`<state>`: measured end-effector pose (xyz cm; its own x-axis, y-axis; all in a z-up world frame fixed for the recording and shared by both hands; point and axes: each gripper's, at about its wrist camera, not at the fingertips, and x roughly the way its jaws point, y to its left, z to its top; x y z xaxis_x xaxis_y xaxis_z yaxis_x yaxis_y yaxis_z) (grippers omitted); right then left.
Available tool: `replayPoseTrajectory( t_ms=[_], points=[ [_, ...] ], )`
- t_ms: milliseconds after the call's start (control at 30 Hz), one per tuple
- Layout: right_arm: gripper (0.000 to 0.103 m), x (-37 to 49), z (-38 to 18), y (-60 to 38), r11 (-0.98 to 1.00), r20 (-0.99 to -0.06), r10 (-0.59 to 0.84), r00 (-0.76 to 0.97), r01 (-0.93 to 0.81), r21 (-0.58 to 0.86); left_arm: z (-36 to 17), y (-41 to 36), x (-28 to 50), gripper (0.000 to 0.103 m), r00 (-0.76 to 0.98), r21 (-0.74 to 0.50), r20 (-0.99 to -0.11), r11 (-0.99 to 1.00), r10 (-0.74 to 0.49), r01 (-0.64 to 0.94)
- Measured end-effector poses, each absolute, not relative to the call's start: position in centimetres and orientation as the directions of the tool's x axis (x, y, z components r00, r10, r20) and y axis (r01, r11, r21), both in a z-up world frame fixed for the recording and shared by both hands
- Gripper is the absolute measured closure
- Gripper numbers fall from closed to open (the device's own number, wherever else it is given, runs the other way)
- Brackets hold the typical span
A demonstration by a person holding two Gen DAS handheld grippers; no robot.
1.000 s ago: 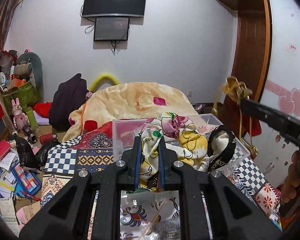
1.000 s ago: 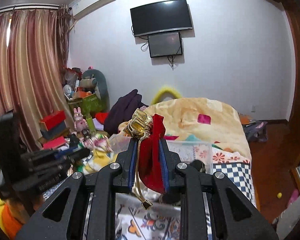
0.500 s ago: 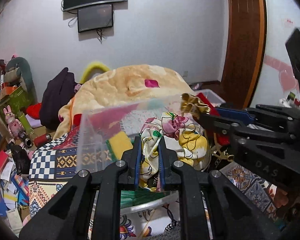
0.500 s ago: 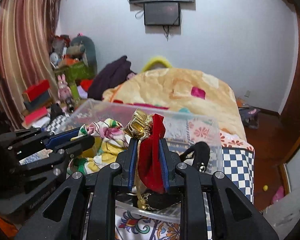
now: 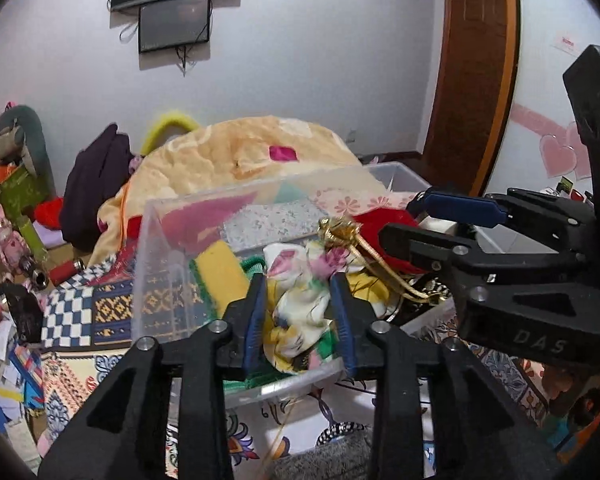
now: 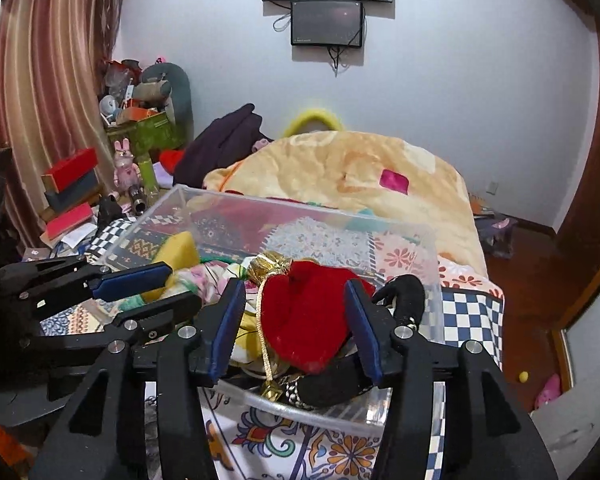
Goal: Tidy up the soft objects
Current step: 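Lower the scrunchie and red pouch into the box and release both, then grasp the grey knitted sock bundle with left gripper while right gripper grasps the beaded strap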
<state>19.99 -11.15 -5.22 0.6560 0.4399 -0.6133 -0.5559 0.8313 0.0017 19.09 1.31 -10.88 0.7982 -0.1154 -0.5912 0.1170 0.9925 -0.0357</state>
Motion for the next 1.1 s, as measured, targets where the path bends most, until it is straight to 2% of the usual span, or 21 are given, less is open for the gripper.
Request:
replayPoseTrajectory(
  t_ms=[67,233,333,400,600,700,800,967,1100],
  points=[
    [0.049,19.2,-4.6,-11.3,0.828,-0.592,0.447,0.670,-0.561,-0.009,-10.3,1.5,18.4,0.055,0.811,-0.029,-0.574,0.993,-0.113,0.118],
    [0.039,17.2,-3.0,-12.1,0.817,-0.535,0.486,0.691,-0.577,-0.003,-8.3,2.5,15.8,0.051,0.837,-0.036,-0.536,0.994,-0.109,0.107],
    [0.038,15.9,-2.4,-12.7,0.804,-0.512,0.515,0.688,-0.594,0.010,-7.8,3.0,14.4,0.036,0.848,-0.033,-0.522,0.996,-0.093,0.089],
    [0.038,15.0,-2.3,-13.1,0.802,-0.498,0.522,0.693,-0.597,0.011,-7.8,3.1,13.5,0.030,0.852,-0.023,-0.518,0.997,-0.081,0.080],
    [0.037,13.8,-4.1,-13.7,0.796,-0.523,0.524,0.672,-0.605,0.020,-10.0,2.5,11.5,0.026,0.810,-0.046,-0.577,0.994,-0.103,0.094],
    [0.037,13.4,-5.6,-13.8,0.801,-0.554,0.503,0.663,-0.599,0.010,-11.3,2.4,10.5,0.012,0.796,-0.081,-0.593,0.993,-0.122,0.091],
    [0.037,13.1,-6.9,-14.1,0.802,-0.585,0.496,0.641,-0.597,0.025,-12.6,1.8,9.8,0.011,0.780,-0.104,-0.610,0.990,-0.141,0.097],
    [0.037,13.1,-8.4,-15.0,0.812,-0.617,0.492,0.615,-0.580,0.068,-15.6,0.8,10.4,0.011,0.729,-0.072,-0.674,0.993,-0.118,0.095],
    [0.037,13.0,-9.0,-15.4,0.816,-0.626,0.495,0.602,-0.569,0.098,-17.4,1.6,10.6,0.013,0.714,-0.125,-0.687,0.990,-0.137,0.070]
  ],
)
